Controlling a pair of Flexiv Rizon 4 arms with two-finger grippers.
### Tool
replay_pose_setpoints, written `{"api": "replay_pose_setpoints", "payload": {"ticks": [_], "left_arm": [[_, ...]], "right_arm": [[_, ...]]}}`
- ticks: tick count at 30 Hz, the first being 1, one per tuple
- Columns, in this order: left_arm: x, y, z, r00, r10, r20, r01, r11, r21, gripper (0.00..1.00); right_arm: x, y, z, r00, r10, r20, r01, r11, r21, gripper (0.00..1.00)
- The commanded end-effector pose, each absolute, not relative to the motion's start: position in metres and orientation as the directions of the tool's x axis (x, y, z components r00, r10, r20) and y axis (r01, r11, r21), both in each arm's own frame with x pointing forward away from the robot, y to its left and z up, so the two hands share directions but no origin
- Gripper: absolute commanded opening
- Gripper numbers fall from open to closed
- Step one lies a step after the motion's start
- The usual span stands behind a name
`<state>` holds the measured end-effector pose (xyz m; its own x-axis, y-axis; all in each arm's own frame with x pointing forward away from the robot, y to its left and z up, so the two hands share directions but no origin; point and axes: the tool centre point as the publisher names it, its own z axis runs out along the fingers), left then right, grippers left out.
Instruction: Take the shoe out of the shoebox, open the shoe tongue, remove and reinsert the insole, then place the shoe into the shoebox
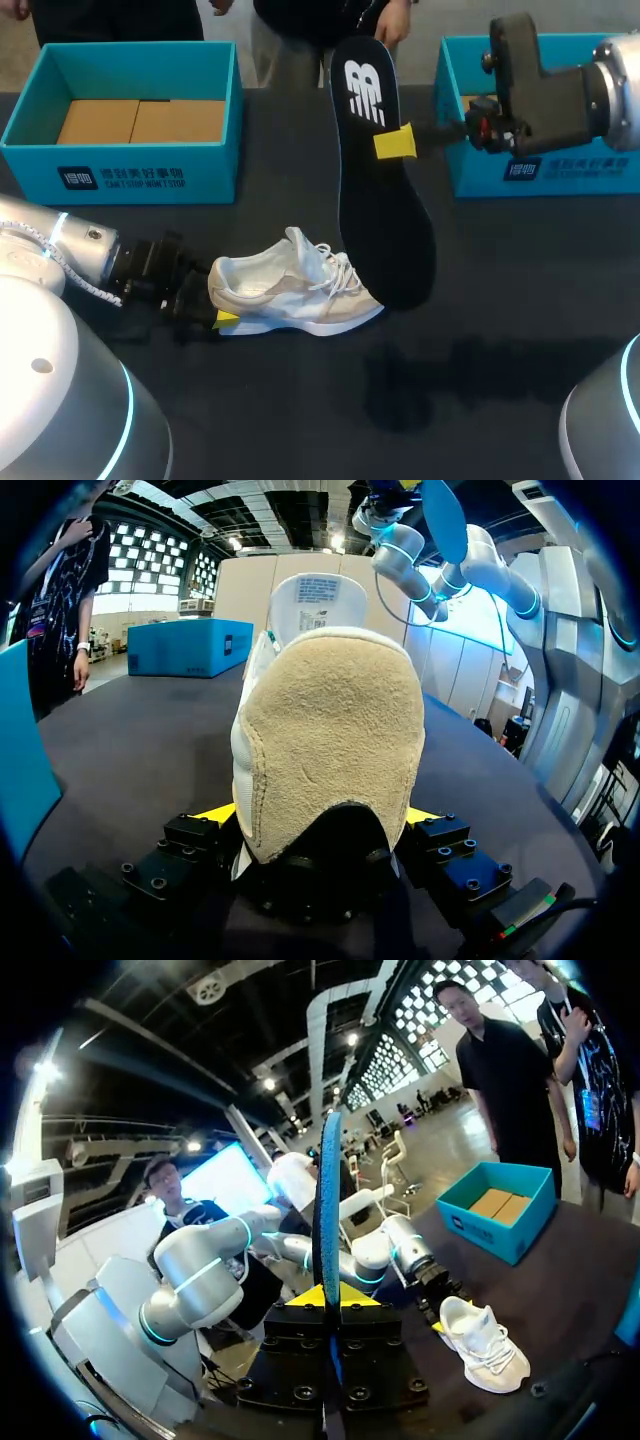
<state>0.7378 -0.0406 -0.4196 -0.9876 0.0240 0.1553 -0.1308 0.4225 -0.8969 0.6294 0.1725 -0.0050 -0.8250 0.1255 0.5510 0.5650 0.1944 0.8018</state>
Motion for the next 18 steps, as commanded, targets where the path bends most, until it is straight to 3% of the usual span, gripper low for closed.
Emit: {"api": "replay_pose_setpoints", "payload": {"ticks": [1, 18], "left_arm": [[0.738, -0.041, -0.421, -0.988, 0.023, 0.155, -0.131, 0.422, -0.897, 0.0], [0.738, -0.041, -0.421, -0.988, 0.023, 0.155, -0.131, 0.422, -0.897, 0.0]], "right_arm": [[0.626, 0.167, -0.007, -0.826, 0.125, 0.55, 0.564, 0.192, 0.803, 0.0], [0.609, 0.159, -0.004, -0.824, 0.109, 0.556, 0.567, 0.191, 0.802, 0.0]]}}
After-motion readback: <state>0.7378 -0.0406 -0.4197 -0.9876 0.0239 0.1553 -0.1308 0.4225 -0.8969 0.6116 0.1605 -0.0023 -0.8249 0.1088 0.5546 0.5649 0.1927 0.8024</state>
